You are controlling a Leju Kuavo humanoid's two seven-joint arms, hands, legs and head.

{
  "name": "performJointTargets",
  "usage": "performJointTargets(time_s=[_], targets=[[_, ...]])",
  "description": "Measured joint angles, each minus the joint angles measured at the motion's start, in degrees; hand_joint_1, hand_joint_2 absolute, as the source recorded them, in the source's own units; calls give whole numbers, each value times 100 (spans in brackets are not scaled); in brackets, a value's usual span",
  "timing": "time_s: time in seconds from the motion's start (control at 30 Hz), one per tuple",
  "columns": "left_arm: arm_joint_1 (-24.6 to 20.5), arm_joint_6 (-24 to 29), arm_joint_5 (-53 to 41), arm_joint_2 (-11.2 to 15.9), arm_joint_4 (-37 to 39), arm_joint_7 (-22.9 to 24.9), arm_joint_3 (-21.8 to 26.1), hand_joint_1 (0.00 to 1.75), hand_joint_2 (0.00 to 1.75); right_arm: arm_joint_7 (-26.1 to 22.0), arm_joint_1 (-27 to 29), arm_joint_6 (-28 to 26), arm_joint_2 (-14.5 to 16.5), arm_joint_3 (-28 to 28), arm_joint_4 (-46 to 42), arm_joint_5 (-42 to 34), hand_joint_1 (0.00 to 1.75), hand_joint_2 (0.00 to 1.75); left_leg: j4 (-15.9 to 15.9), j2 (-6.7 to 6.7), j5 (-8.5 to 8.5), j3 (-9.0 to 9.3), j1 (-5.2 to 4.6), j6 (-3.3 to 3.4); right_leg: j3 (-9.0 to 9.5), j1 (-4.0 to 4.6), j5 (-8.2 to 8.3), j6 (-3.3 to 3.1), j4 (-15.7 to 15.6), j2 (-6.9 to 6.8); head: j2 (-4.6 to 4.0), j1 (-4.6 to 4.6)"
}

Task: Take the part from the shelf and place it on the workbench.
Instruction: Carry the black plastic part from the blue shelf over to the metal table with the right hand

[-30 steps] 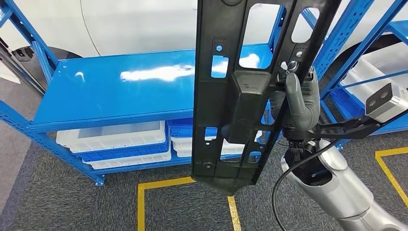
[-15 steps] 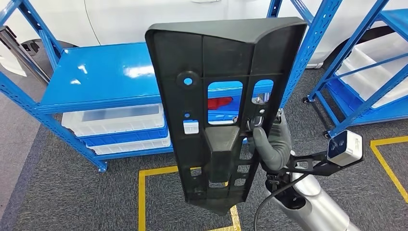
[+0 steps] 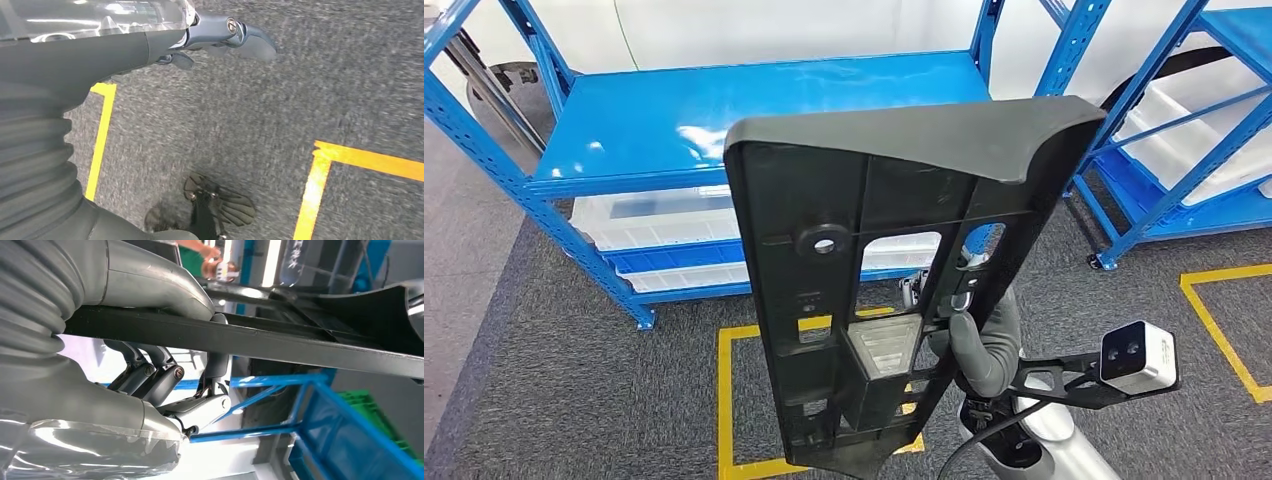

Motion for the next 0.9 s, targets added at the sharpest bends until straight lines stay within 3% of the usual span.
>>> performJointTargets(time_s=[0.03, 0.1, 0.13, 0.2, 0.27, 0.3, 0.33, 0.37, 0.43, 0.5, 0.53, 0.6, 0.73, 0.77, 0.8, 0.87, 0.9], targets=[[8, 8, 11, -11, 0, -8, 4, 0, 175, -17, 25, 33, 8, -16, -8, 12, 175, 175, -10, -1, 51, -11, 5, -34, 83, 24, -54, -32, -168, 2, 1, 7], [19, 29, 27, -29, -1, -18, 18, 0, 175, -27, 73, 111, 30, -38, -8, 30, 175, 175, -44, 5, 119, -27, 24, -107, 30, 31, 32, -111, -246, 7, -1, 24], [25, 38, 31, -37, -1, -16, 26, 0, 175, -23, 86, 154, 48, -46, -4, 34, 175, 175, -8, 2, 49, -65, 32, -139, -15, 22, 88, -159, -275, 14, -1, 26], [42, 51, 35, -53, -1, 15, 37, 0, 175, -15, 107, 229, 97, -68, 7, 38, 175, 175, 384, -6, -403, -224, 46, -190, -139, 1, 232, -237, -312, 40, -1, 3], [51, 50, 42, -66, 0, 59, 44, 0, 175, -14, 134, 265, 133, -100, 27, 59, 175, 175, 1126, -11, -919, -439, 54, -226, -289, 7, 359, -258, -309, 87, -1, -16], [51, 45, 44, -68, 0, 75, 48, 0, 175, -17, 164, 273, 140, -120, 38, 90, 175, 175, 1437, -12, -1004, -493, 56, -237, -365, 8, 418, -252, -304, 118, -1, -16], [53, 35, 45, -69, 0, 87, 51, 0, 175, -28, 207, 277, 144, -142, 48, 137, 175, 175, 1588, -15, -965, -464, 58, -244, -438, 8, 474, -239, -298, 155, -1, -17], [56, 21, 45, -69, 0, 97, 56, 0, 175, -51, 263, 279, 145, -166, 54, 197, 175, 175, 1526, -27, -838, -325, 61, -243, -508, 6, 524, -221, -289, 197, -1, -17], [66, -6, 42, -69, -1, 126, 64, 0, 175, -120, 386, 294, 146, -215, 53, 318, 175, 175, 811, -186, -615, 256, 75, -218, -625, 1, 602, -173, -252, 291, -1, -18], [79, -25, 36, -72, -1, 162, 72, 0, 175, -189, 489, 326, 147, -266, 47, 407, 175, 175, 73, -394, -633, 750, 89, -177, -714, 11, 665, -112, -201, 385, -1, -15], [83, -37, 32, -75, -1, 179, 75, 0, 175, -216, 533, 345, 147, -291, 44, 445, 175, 175, -93, -444, -682, 848, 90, -159, -745, 17, 695, -80, -185, 428, -1, -15], [86, -53, 29, -79, 0, 197, 79, 0, 175, -244, 585, 369, 146, -320, 42, 491, 175, 175, -129, -403, -698, 844, 82, -145, -770, 20, 735, -39, -176, 484, -1, -16], [84, -59, 29, -81, 0, 204, 79, 0, 175, -251, 600, 374, 146, -327, 42, 500, 175, 175, -121, -389, -697, 842, 77, -138, -776, 20, 746, -28, -180, 500, -1, -17], [81, -71, 28, -89, -1, 217, 79, 0, 175, -262, 633, 374, 145, -352, 41, 518, 175, 175, -133, -331, -673, 832, 83, -100, -805, 18, 726, -4, -150, 480, -1, -15], [80, -88, 27, -97, -3, 232, 80, 0, 175, -277, 665, 373, 143, -389, 41, 540, 175, 175, -145, -250, -643, 814, 87, -52, -887, 15, 624, 32, 1, 405, -1, 6], [83, -186, -10, -109, -6, 291, 80, 0, 175, -297, 722, 254, 108, -515, 46, 626, 175, 175, -161, 73, -567, 737, 75, 47, -1245, -16, 207, 127, 885, 169, -1, 47], [84, -235, -35, -108, -7, 314, 79, 0, 175, -291, 715, 177, 83, -563, 50, 650, 175, 175, -154, 202, -553, 710, 60, 59, -1291, -29, 95, 144, 1132, 62, -1, 65]])
